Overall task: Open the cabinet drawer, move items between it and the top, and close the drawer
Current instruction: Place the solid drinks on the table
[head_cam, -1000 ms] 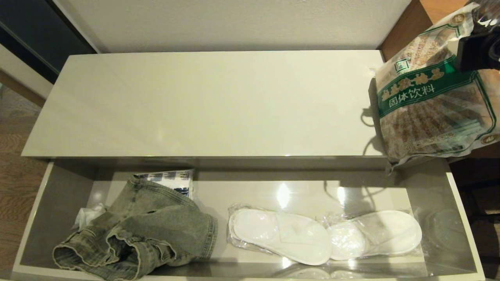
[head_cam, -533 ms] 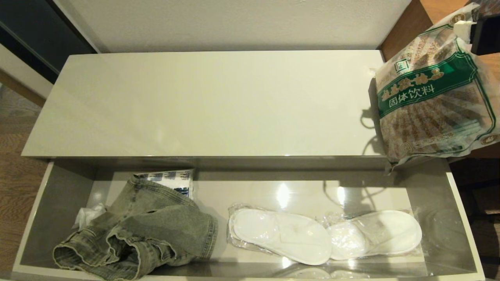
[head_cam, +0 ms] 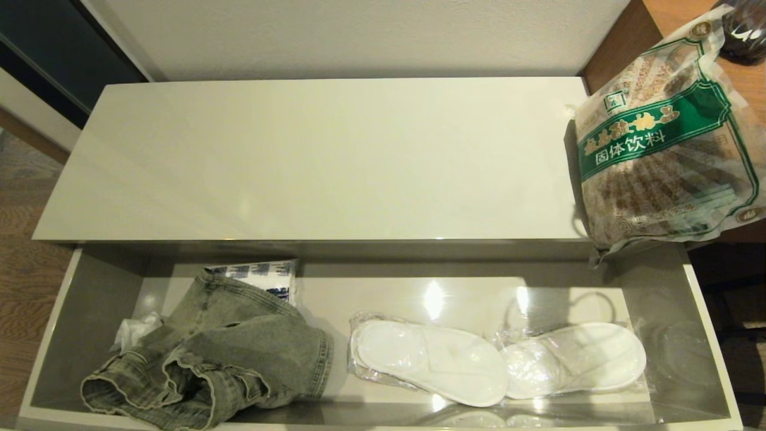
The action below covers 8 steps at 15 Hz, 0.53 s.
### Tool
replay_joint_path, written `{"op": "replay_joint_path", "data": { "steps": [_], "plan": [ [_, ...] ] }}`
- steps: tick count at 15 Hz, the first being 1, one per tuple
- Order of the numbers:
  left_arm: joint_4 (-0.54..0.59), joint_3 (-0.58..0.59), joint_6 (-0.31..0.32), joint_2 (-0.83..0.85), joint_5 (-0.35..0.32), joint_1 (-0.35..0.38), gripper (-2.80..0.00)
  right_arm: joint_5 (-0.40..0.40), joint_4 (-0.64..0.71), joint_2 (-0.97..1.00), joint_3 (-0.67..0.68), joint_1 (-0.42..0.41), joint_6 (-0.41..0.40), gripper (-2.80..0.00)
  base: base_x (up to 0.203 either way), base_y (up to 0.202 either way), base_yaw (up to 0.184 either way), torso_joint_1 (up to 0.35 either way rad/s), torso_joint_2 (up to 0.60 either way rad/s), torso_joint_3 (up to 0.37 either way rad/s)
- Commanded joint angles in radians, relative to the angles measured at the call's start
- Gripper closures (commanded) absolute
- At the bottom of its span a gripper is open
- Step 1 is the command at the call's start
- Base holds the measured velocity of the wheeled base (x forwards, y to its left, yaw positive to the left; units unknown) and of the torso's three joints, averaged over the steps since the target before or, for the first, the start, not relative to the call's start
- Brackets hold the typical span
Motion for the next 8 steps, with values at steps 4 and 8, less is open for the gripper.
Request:
{"op": "replay_joint_path", "data": {
  "steps": [4,8],
  "plan": [
    [0.0,-0.001,0.005,0.001,0.001,0.0,0.0,0.01,0.362,-0.209,0.122,0.04,0.111,-2.8,0.0,0.0,0.0,0.0,0.0,0.0],
    [0.0,-0.001,0.005,0.001,0.001,-0.001,0.0,0.006,0.346,-0.218,0.263,0.041,0.122,-2.8,0.0,0.0,0.0,0.0,0.0,0.0]
  ]
}}
